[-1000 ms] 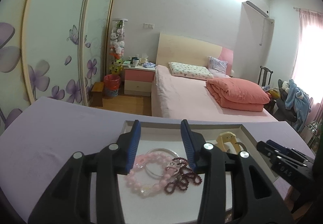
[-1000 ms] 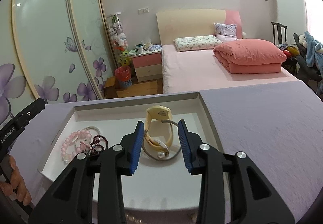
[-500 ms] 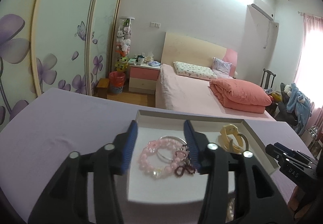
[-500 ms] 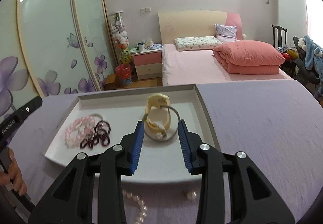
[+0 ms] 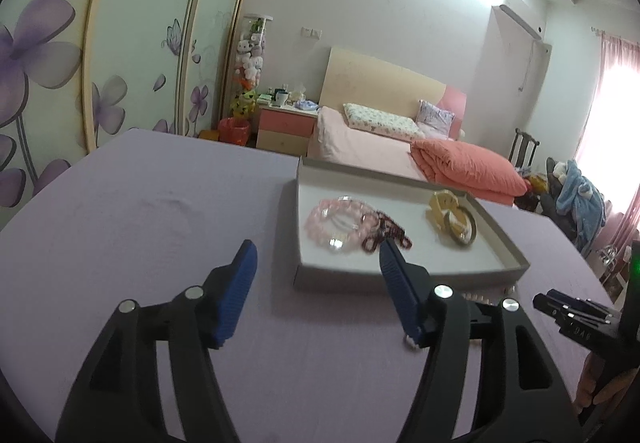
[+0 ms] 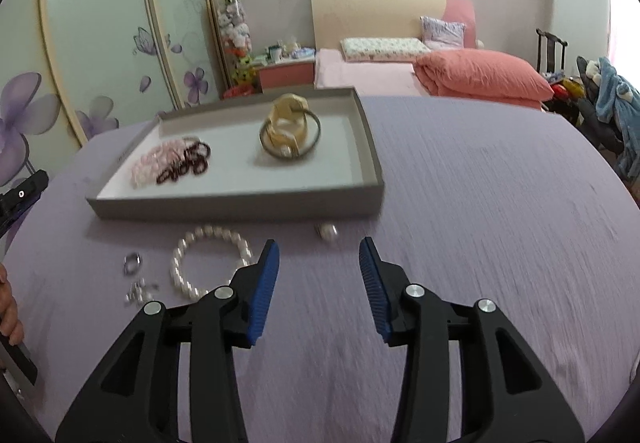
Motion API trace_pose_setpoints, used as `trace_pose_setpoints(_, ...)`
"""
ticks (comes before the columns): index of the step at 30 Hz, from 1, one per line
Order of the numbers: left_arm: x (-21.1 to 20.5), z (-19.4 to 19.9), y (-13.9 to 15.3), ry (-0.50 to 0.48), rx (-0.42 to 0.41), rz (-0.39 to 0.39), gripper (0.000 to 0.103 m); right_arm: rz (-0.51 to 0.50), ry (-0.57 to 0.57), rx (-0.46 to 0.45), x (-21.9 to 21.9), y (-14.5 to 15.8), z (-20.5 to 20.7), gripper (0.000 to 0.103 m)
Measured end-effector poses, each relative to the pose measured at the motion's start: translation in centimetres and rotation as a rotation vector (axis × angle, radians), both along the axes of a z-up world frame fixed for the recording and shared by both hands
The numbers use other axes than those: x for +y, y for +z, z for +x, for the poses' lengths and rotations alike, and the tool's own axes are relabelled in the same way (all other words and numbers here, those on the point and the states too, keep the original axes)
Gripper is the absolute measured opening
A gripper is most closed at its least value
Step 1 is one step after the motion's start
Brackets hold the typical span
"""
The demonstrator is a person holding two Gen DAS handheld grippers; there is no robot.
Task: Organize jewelry
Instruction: 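Move the right tool to the second loose pearl and close on it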
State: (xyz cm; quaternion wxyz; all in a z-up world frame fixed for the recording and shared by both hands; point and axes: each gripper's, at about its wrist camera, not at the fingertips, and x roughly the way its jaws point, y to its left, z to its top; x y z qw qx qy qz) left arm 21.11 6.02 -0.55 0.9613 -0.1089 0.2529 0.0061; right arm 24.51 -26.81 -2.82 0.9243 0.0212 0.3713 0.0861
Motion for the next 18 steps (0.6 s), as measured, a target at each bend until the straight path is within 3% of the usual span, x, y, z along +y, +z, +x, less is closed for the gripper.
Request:
trace_pose_setpoints(14, -1.0, 1.4, -1.3, -0.029, 0.060, 0.014, 0.066, -0.010, -0.025, 0.098, 0.3, -2.0, 2.8, 0.043)
trace_pose_setpoints(18, -1.0, 1.7, -1.5, -0.027, 0.066, 0.016, 0.066, -0.017, -0.030, 0.137, 0.7, -2.7, 4.3, 0.037)
